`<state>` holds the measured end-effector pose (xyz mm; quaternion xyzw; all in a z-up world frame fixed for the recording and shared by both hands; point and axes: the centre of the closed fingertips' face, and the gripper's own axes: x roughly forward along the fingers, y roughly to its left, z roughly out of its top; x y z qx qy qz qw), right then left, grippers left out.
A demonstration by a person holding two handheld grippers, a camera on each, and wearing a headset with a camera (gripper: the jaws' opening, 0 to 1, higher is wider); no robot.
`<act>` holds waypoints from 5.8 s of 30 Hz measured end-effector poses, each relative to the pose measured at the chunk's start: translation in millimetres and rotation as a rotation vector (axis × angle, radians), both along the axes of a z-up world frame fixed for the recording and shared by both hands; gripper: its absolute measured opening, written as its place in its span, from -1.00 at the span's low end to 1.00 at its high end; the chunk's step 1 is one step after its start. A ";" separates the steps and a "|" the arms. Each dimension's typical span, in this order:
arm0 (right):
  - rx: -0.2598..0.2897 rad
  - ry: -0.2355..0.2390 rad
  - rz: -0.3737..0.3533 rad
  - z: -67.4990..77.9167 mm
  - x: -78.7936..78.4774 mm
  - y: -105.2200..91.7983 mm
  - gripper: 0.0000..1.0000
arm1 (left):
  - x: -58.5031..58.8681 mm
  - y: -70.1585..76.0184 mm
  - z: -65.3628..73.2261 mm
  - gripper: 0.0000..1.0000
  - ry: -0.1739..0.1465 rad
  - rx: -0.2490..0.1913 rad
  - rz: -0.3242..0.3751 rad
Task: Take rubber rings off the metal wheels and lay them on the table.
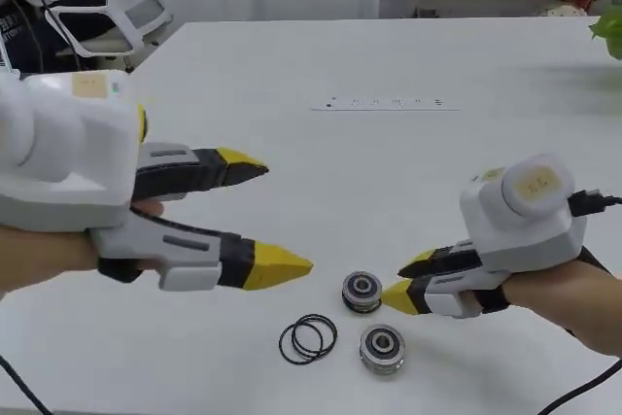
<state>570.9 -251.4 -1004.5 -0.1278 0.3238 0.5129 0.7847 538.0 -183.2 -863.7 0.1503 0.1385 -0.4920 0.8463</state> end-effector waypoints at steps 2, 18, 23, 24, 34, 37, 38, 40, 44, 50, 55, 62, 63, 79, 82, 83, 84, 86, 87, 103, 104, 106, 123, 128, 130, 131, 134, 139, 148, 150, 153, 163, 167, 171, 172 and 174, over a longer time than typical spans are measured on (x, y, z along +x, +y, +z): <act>-0.002 -0.001 0.002 -0.3 -0.1 0.4 -0.54 | 5.4 -9.5 -1.4 0.29 -0.006 -0.009 -0.027; 0.020 0.029 0.026 -6.3 -5.8 9.5 -0.49 | 44.7 -50.9 -50.2 -0.10 0.001 0.030 -0.056; 0.018 0.041 0.025 -10.2 -5.6 10.1 -0.49 | 45.3 -57.3 -84.1 -0.12 0.046 0.081 -0.065; 0.017 0.041 0.026 -10.6 -5.6 10.0 -0.49 | 45.4 -57.5 -88.6 -0.14 0.053 0.082 -0.060; 0.009 0.049 0.033 -15.9 -5.0 11.1 -0.50 | 39.8 -55.9 -122.5 -0.33 0.117 0.107 -0.069; 0.006 0.045 0.041 -15.7 -4.8 12.1 -0.50 | 39.0 -55.6 -127.8 -0.41 0.132 0.111 -0.069; 0.004 0.043 0.045 -15.7 -4.7 12.5 -0.50 | 38.6 -55.6 -129.3 -0.44 0.134 0.113 -0.070; 0.003 0.039 0.050 -15.5 -4.5 12.9 -0.50 | 38.7 -55.2 -131.3 -0.50 0.138 0.118 -0.070; -0.002 0.030 0.062 -15.5 -4.3 14.3 -0.50 | 38.9 -51.2 -137.8 -0.58 0.163 0.130 -0.059; -0.002 0.024 0.074 -16.8 -5.3 16.9 -0.52 | 37.0 -52.6 -138.5 -0.71 0.182 0.115 -0.054; 0.003 0.043 0.075 -17.4 -7.6 18.5 -0.57 | 36.2 -51.9 -138.7 -0.71 0.188 0.101 -0.045; -0.032 0.024 0.098 -15.6 -10.0 13.6 -0.76 | 35.2 -51.9 -138.5 -0.71 0.184 0.099 -0.041; -0.036 0.018 0.101 -15.7 -10.0 13.8 -0.77 | 35.0 -51.9 -138.4 -0.71 0.183 0.099 -0.041; -0.057 -0.033 0.142 -14.6 -9.7 12.7 -0.71 | 34.4 -52.8 -138.3 -0.71 0.182 0.097 -0.041; -0.066 -0.043 0.148 -14.5 -10.2 12.9 -0.72 | 34.5 -52.5 -138.4 -0.71 0.183 0.096 -0.038; -0.071 -0.047 0.153 -14.4 -10.0 12.8 -0.73 | 34.5 -52.5 -138.4 -0.71 0.184 0.096 -0.037; -0.079 -0.054 0.159 -14.3 -9.7 12.6 -0.74 | 34.3 -52.5 -138.4 -0.71 0.184 0.096 -0.036; -0.100 -0.064 0.171 -15.2 -10.0 10.6 -0.81 | 34.2 -52.0 -138.3 -0.71 0.184 0.097 -0.035; -0.104 -0.066 0.172 -15.6 -10.0 10.1 -0.95 | 34.1 -51.6 -138.2 -0.71 0.185 0.097 -0.036; 0.036 0.100 -0.040 -8.2 4.6 4.4 -1.00 | 35.0 -50.1 -138.3 -0.72 0.178 0.105 -0.032; 0.081 0.155 -0.077 -4.9 4.2 4.1 -1.00 | 35.1 -49.9 -138.3 -0.72 0.177 0.106 -0.033; 0.143 0.226 -0.114 -1.8 3.4 3.6 -1.00 | 34.9 -50.1 -138.4 -0.72 0.177 0.105 -0.035; 0.214 0.329 -0.172 5.8 -7.7 13.8 -1.00 | 34.0 -49.5 -138.5 -0.73 0.165 0.113 -0.040; 0.223 0.332 -0.165 6.7 -7.0 16.1 -1.00 | 34.1 -49.4 -138.7 -0.73 0.166 0.110 -0.041; 0.219 0.309 -0.142 8.8 -9.2 19.9 -1.00 | 34.1 -49.3 -138.6 -0.73 0.167 0.108 -0.041; 0.220 0.308 -0.135 9.7 -10.4 21.7 -1.00 | 34.0 -49.2 -138.6 -0.73 0.167 0.107 -0.043; 0.344 0.334 -0.072 31.2 -18.1 41.3 -1.00 | 33.6 -49.9 -138.6 -0.73 0.167 0.104 -0.043; 0.247 0.268 -0.096 21.4 -9.9 37.5 -1.00 | 33.7 -50.3 -138.6 -0.73 0.167 0.104 -0.042; 0.173 0.264 -0.151 7.9 -0.9 19.7 -1.00 | 33.9 -51.2 -137.7 -0.72 0.186 0.095 -0.021; 0.163 0.270 -0.159 4.6 0.4 17.4 -1.00 | 34.1 -51.4 -137.6 -0.72 0.190 0.093 -0.018; 0.152 0.261 -0.158 3.1 1.3 15.2 -1.00 | 33.4 -52.8 -137.2 -0.71 0.205 0.104 -0.011; 0.150 0.263 -0.183 0.1 5.7 7.1 -1.00 | 31.0 -49.5 -126.0 -0.48 0.185 0.133 -0.032; 0.159 0.271 -0.195 -1.0 6.9 4.3 -1.00 | 28.2 -49.6 -113.6 -0.42 0.181 0.099 -0.042; 0.167 0.278 -0.209 0.8 5.8 2.9 -1.00 | 24.3 -47.8 -107.8 -0.37 0.159 0.110 -0.057; 0.167 0.277 -0.214 1.0 6.4 2.2 -1.00 | 23.9 -47.4 -106.8 -0.36 0.157 0.111 -0.058; 0.170 0.278 -0.221 1.3 6.7 1.1 -1.00 | 23.6 -46.2 -104.7 -0.34 0.153 0.114 -0.060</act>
